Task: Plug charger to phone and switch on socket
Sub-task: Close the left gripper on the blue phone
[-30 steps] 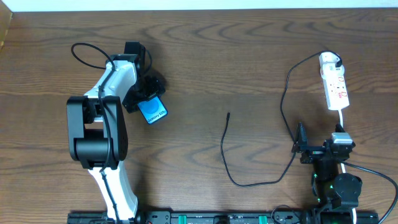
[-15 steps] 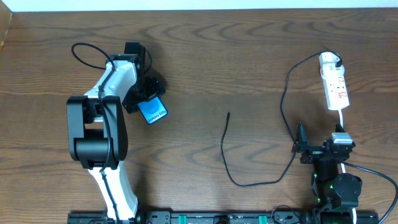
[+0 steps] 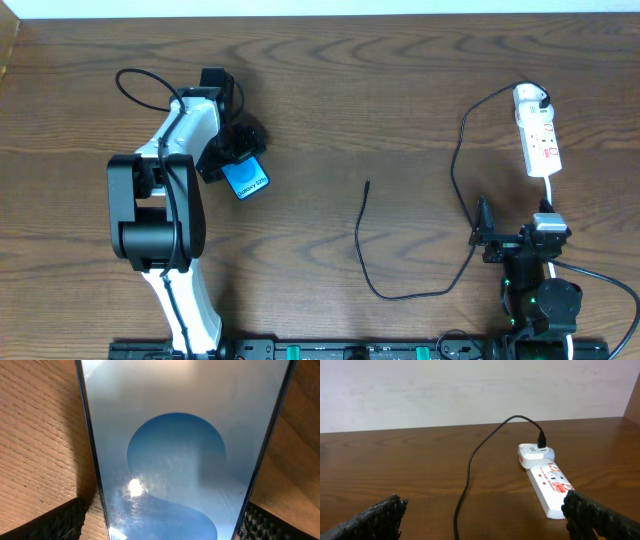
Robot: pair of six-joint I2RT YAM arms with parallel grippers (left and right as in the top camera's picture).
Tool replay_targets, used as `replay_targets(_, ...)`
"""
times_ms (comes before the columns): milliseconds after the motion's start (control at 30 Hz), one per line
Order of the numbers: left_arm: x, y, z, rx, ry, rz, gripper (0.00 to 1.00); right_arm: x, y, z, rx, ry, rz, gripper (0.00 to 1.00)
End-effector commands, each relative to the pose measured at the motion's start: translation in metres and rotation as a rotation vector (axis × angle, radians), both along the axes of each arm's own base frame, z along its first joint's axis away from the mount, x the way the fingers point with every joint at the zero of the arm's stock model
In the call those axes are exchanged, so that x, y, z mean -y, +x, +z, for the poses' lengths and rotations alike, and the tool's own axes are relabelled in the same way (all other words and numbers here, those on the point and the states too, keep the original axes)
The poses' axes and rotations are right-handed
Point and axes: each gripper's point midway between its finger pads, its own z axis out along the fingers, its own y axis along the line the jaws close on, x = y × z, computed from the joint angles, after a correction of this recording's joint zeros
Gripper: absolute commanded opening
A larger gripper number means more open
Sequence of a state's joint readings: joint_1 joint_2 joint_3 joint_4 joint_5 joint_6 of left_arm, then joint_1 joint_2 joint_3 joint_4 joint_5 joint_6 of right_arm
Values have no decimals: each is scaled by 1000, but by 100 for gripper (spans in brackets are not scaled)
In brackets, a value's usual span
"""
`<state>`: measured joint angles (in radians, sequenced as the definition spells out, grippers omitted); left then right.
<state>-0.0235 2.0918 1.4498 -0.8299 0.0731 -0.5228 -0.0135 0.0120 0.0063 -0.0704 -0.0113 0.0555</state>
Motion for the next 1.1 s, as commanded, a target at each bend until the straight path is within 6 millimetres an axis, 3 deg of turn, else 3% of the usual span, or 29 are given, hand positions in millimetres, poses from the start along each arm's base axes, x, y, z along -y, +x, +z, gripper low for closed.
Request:
replay_targets(0, -2, -5, -10, -35, 11, -13, 95, -4, 0, 0, 0, -11, 18, 99)
replay_targets(767, -3, -5, -10, -35, 14, -13, 95, -4, 0, 0, 0, -11, 18, 99)
replay_targets(1067, -3, -5, -10, -35, 14, -13, 89, -4, 0, 0, 0, -11, 18, 99)
